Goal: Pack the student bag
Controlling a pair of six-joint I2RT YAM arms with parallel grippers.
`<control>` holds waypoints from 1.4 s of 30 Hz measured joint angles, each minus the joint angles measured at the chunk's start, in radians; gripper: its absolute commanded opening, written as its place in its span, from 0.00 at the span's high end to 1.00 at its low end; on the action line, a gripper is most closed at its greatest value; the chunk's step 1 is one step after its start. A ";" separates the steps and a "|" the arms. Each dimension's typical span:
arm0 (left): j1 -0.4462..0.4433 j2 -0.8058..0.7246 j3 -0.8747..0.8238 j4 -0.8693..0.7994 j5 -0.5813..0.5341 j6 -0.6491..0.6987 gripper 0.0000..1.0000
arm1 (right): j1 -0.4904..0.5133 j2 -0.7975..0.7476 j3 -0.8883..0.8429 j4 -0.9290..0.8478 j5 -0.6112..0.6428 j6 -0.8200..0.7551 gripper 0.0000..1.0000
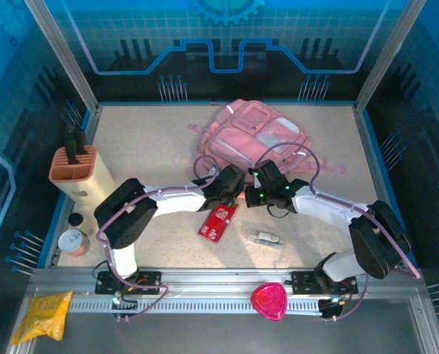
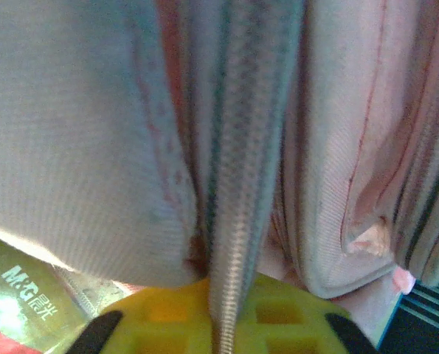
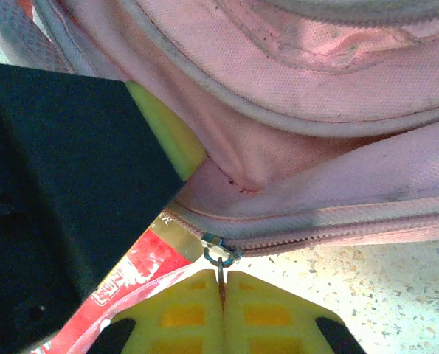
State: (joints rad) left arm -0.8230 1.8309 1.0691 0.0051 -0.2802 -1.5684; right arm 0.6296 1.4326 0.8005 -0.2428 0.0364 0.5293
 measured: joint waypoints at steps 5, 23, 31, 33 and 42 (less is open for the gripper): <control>0.021 -0.055 -0.022 -0.009 0.016 0.032 1.00 | 0.009 -0.036 0.000 -0.019 0.063 -0.018 1.00; 0.284 -0.327 -0.216 -0.091 0.111 0.212 1.00 | -0.130 -0.107 -0.051 -0.055 0.055 -0.050 1.00; 0.330 -0.329 -0.221 -0.113 0.151 0.315 0.95 | -0.114 -0.085 -0.051 -0.044 -0.011 -0.051 0.92; 0.336 -0.329 -0.221 -0.122 0.152 0.341 0.80 | -0.111 -0.085 -0.051 -0.045 -0.026 -0.051 0.77; 0.280 -0.402 -0.210 -0.139 0.097 0.450 0.49 | -0.227 -0.146 -0.032 -0.108 -0.150 0.020 0.38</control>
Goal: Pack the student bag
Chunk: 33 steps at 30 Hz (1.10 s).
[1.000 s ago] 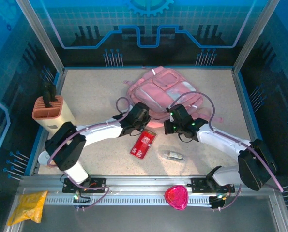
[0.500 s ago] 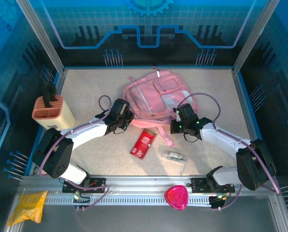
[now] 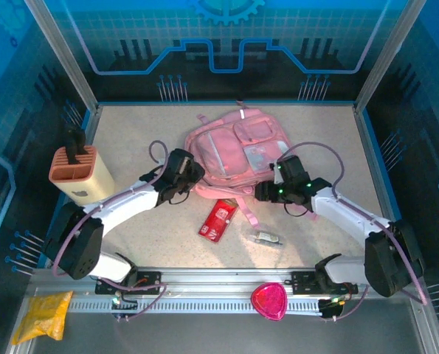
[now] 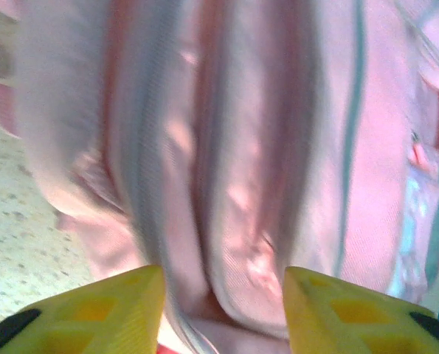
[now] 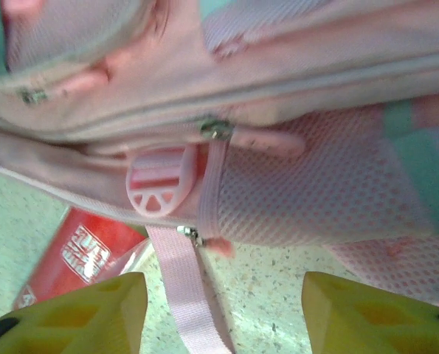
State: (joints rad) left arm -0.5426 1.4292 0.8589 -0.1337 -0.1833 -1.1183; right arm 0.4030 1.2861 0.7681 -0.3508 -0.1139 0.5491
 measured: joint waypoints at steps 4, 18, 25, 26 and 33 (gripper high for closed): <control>-0.111 0.002 0.046 0.001 -0.027 0.027 0.48 | -0.098 0.037 0.050 0.005 -0.091 0.072 0.35; -0.333 0.317 0.282 0.033 -0.085 0.026 0.49 | -0.144 0.259 0.204 0.027 -0.130 0.225 0.38; -0.352 0.375 0.296 0.018 -0.130 0.018 0.50 | -0.145 0.310 0.206 0.047 -0.124 0.259 0.32; -0.352 0.375 0.292 0.019 -0.134 0.018 0.50 | -0.145 0.317 0.208 0.049 -0.123 0.263 0.31; -0.354 0.375 0.231 0.037 -0.144 -0.010 0.55 | -0.145 0.369 0.214 0.080 -0.105 0.301 0.43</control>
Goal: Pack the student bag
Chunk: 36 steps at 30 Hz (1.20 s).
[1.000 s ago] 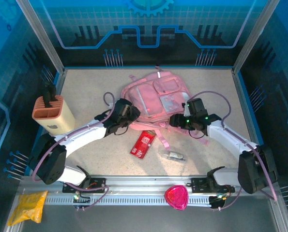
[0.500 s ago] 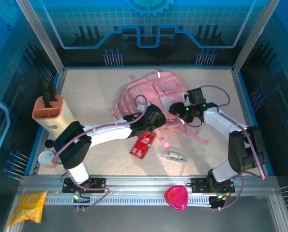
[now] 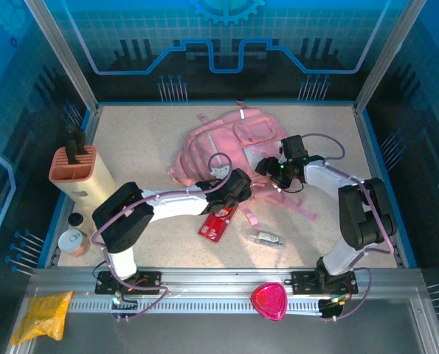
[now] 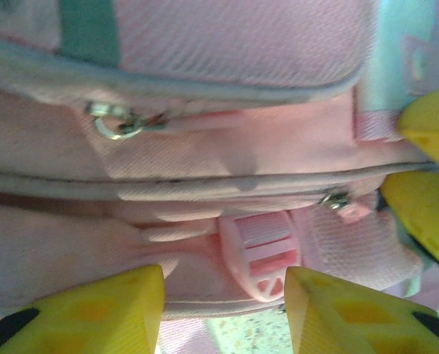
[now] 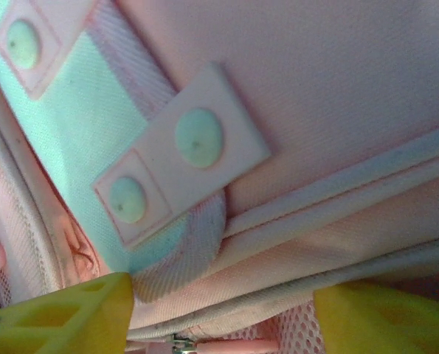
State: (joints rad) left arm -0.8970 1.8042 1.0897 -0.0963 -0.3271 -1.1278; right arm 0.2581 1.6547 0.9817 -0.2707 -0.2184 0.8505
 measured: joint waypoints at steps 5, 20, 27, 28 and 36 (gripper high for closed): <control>-0.004 0.006 -0.006 0.000 -0.011 -0.012 0.61 | -0.001 0.009 0.000 0.011 0.029 0.023 0.62; -0.030 0.060 -0.007 0.011 -0.060 -0.048 0.73 | -0.001 0.020 -0.005 0.044 0.055 0.087 0.53; -0.030 0.092 -0.003 0.011 -0.069 -0.061 0.74 | 0.031 0.009 -0.038 0.093 0.111 0.204 0.48; -0.031 0.096 -0.001 0.011 -0.072 -0.070 0.74 | 0.034 0.011 -0.038 0.097 0.117 0.216 0.49; -0.035 0.099 0.002 0.003 -0.095 -0.101 0.73 | 0.045 0.021 -0.038 0.121 0.157 0.280 0.77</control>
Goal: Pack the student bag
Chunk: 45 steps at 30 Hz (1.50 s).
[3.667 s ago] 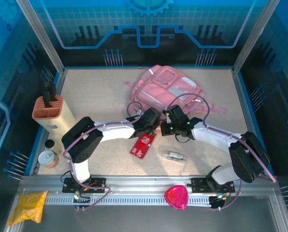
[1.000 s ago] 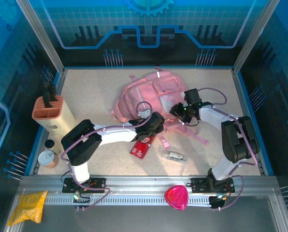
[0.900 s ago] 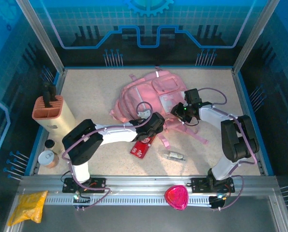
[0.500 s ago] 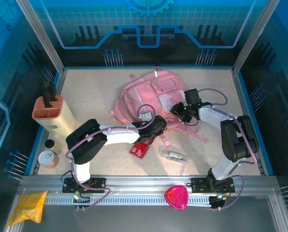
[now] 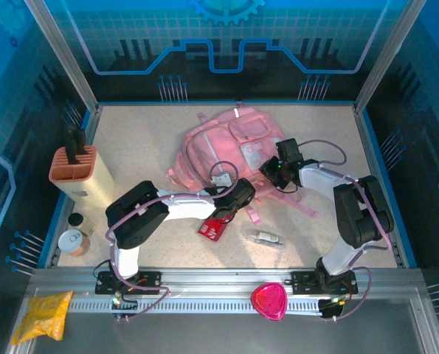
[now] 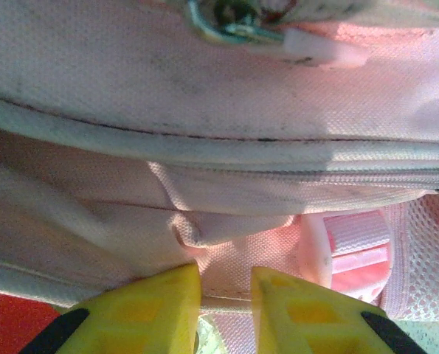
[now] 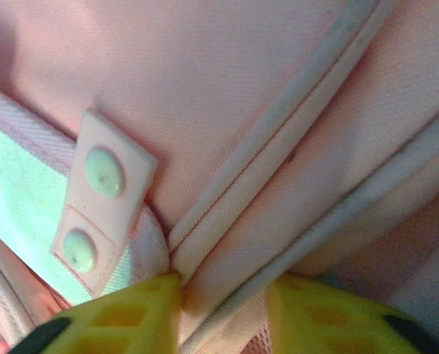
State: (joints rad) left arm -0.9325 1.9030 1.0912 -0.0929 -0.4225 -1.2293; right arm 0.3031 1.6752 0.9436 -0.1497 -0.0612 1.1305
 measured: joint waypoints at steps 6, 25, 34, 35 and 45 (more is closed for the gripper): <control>0.000 0.000 0.002 -0.008 -0.004 -0.003 0.73 | -0.001 0.000 0.000 0.017 -0.002 0.033 0.98; 0.047 -0.026 0.041 -0.080 -0.011 0.090 0.61 | -0.033 -0.166 -0.015 0.054 -0.160 0.095 1.00; 0.041 -0.181 0.072 -0.229 -0.053 0.195 0.48 | -0.061 -0.198 -0.063 0.121 -0.209 0.164 1.00; 0.037 -0.196 0.077 -0.241 -0.052 0.201 0.48 | -0.062 -0.200 -0.063 0.122 -0.209 0.164 1.00; -0.015 -0.094 0.373 -0.360 -0.013 0.301 0.58 | -0.063 -0.223 -0.063 0.129 -0.217 0.192 1.00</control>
State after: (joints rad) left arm -0.9474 1.8091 1.4639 -0.4526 -0.4351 -0.9283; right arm 0.2405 1.4521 0.8803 -0.0208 -0.2779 1.3224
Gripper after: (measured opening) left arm 0.439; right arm 0.038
